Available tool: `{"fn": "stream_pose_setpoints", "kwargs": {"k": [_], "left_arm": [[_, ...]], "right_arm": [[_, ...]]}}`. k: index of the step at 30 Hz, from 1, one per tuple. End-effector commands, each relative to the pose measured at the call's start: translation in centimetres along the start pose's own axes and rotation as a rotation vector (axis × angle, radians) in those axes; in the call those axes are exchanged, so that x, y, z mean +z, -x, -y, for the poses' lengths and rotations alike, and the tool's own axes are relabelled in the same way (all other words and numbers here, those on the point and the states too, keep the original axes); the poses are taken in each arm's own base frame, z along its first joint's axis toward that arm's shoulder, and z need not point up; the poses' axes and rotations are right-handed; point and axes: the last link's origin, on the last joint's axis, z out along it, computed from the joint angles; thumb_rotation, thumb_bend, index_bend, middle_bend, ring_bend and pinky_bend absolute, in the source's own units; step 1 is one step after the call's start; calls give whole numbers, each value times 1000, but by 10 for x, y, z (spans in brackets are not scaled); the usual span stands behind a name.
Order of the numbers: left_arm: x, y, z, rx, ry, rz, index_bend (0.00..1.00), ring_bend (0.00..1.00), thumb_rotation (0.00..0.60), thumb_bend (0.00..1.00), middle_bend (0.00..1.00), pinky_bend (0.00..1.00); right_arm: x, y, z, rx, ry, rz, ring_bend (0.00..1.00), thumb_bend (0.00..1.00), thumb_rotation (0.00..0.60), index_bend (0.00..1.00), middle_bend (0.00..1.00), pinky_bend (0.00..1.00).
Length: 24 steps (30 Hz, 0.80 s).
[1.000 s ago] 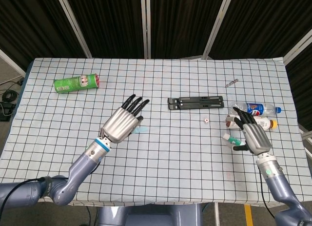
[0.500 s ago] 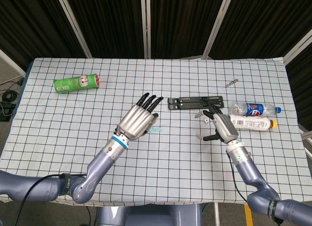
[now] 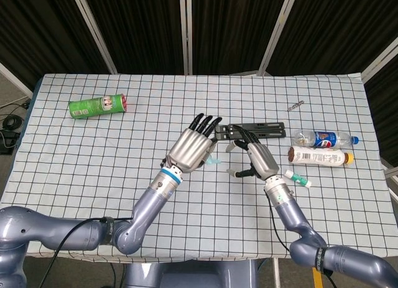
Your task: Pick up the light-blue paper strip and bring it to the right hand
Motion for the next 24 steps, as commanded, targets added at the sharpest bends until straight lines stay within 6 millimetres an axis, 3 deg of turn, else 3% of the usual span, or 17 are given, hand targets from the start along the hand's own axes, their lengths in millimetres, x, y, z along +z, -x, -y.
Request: {"fn": "stream_pose_setpoints", "kwargs": {"k": [1, 6, 24], "left_arm": [[3, 1, -5, -19, -5, -5, 888, 0, 600, 598, 0, 0], [5, 2, -7, -18, -11, -18, 888, 0, 600, 605, 0, 0], [9, 0, -22, -38, -17, -63, 888, 0, 600, 611, 0, 0]], "right_arm": [[3, 4, 4, 5, -1, -3, 0, 89, 600, 466, 38, 0], [4, 7, 7, 4, -3, -3, 0, 108, 600, 499, 83, 0], [3, 9, 4, 52, 20, -8, 0, 229, 600, 537, 72, 0]]}}
